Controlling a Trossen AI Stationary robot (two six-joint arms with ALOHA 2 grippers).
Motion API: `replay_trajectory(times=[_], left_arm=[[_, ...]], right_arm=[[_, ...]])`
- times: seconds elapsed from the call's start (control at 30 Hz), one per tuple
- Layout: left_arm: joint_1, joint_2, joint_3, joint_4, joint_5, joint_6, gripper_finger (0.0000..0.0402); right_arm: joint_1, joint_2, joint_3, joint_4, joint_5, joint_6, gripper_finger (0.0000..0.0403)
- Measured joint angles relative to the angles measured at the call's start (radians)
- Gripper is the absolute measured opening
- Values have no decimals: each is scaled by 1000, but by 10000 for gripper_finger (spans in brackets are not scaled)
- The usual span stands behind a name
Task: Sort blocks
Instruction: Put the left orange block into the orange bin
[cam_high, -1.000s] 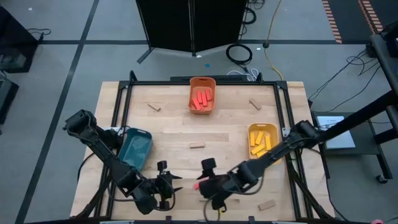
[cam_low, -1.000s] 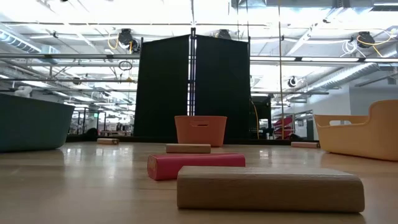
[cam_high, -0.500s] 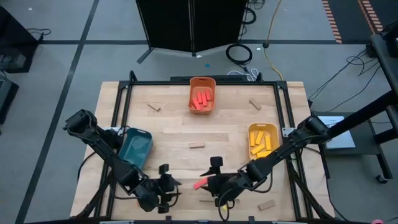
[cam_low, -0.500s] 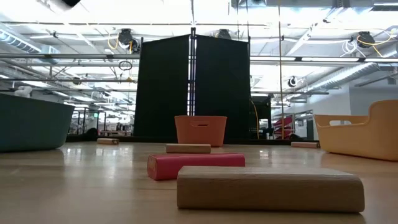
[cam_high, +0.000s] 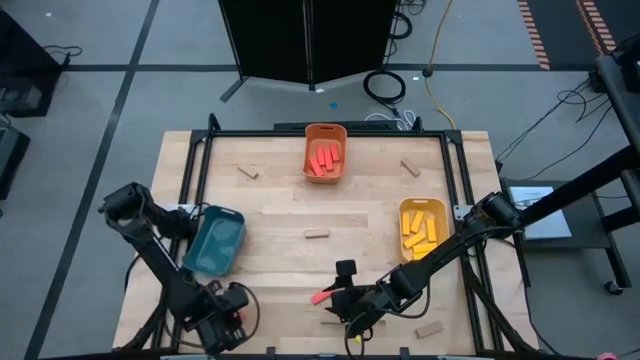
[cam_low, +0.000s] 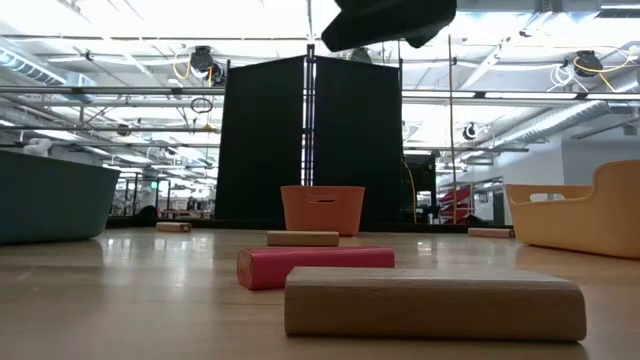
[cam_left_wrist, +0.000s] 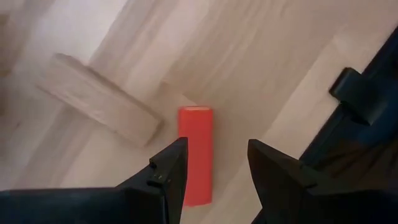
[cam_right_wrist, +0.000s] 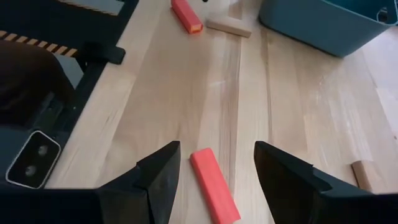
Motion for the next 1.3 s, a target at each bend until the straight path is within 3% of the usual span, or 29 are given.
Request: replay_trajectory(times=[0.87, 1.17, 1.3], left_arm=[[-10, 169, 8, 31, 20, 56, 163], [-10, 172, 23, 28, -8, 107, 80], [-8, 152, 44, 34, -92, 169, 74]], right_arm=[[0, 0, 0, -3, 1, -4, 199], [-1, 0, 0, -3, 1, -5, 199], [0, 0, 0, 0, 1, -4, 199]])
